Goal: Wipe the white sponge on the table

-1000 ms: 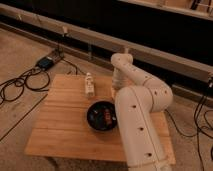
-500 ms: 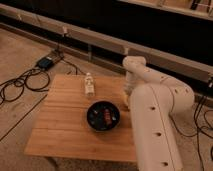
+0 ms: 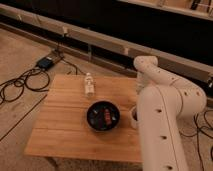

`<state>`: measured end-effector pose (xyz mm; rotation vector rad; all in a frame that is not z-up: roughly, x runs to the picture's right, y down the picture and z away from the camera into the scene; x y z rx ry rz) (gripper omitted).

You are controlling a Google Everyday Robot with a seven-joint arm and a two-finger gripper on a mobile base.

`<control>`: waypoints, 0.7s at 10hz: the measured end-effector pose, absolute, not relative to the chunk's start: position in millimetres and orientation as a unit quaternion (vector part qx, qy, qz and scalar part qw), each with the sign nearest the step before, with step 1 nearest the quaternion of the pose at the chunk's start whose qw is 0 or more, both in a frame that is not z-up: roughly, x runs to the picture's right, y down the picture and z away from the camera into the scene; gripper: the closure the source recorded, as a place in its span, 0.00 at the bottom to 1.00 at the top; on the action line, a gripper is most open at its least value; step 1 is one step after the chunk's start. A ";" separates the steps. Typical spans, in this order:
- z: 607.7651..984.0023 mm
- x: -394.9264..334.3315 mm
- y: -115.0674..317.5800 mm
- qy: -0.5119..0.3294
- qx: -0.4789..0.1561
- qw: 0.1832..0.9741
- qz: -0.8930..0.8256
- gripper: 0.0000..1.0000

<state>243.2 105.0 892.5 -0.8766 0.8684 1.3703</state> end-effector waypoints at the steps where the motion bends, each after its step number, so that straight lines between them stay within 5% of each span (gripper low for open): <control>1: 898.5 253.6 100.6 0.376 -0.369 0.605 0.597 1.00; 7: 944.8 222.7 69.7 0.344 -0.361 0.647 0.577 0.95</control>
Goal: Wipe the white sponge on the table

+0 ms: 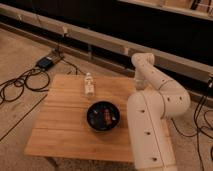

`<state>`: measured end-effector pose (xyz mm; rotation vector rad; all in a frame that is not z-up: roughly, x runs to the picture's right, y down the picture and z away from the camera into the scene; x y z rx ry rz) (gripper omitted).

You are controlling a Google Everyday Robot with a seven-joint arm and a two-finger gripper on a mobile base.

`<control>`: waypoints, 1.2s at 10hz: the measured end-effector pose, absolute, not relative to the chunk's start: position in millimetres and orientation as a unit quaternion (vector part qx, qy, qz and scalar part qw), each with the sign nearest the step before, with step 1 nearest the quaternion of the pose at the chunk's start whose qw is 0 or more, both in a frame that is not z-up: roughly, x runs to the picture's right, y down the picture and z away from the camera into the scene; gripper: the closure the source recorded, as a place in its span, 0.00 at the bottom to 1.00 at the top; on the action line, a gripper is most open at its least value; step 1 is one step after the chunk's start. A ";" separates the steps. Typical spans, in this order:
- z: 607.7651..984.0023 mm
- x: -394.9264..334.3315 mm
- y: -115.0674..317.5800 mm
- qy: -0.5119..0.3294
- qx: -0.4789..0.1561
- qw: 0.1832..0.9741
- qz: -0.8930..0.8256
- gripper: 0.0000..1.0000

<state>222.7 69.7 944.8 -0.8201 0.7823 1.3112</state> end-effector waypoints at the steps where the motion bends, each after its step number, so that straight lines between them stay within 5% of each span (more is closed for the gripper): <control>1: 947.0 209.0 66.6 0.337 -0.365 0.655 0.569 0.86; 7: 919.4 156.0 40.4 0.306 -0.346 0.692 0.555 0.26; 12: 899.6 132.8 53.8 0.307 -0.297 0.711 0.559 0.20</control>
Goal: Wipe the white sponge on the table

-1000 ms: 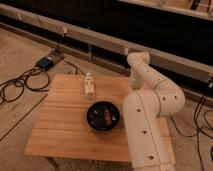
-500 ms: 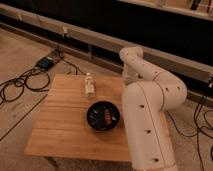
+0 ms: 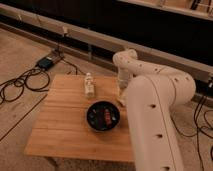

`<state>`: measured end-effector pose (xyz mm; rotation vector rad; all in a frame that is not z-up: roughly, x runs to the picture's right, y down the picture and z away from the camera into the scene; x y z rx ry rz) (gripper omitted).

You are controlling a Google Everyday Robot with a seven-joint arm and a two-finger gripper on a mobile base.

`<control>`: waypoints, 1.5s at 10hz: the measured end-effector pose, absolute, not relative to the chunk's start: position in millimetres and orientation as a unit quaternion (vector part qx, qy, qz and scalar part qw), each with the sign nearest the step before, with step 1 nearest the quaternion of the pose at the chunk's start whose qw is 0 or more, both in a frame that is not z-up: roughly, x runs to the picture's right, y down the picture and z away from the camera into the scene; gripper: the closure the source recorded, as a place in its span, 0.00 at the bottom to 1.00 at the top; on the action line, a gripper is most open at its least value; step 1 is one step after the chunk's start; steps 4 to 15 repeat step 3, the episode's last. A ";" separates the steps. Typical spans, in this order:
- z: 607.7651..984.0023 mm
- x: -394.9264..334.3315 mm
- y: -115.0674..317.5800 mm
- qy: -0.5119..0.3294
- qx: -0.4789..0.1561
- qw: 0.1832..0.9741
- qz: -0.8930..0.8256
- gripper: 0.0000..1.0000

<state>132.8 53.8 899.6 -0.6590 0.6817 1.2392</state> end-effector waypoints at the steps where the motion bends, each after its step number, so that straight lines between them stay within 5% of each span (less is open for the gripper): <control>1: 897.6 131.8 53.7 0.307 -0.290 0.715 0.558 0.20; 15: 896.9 131.2 53.5 0.306 -0.287 0.716 0.558 0.20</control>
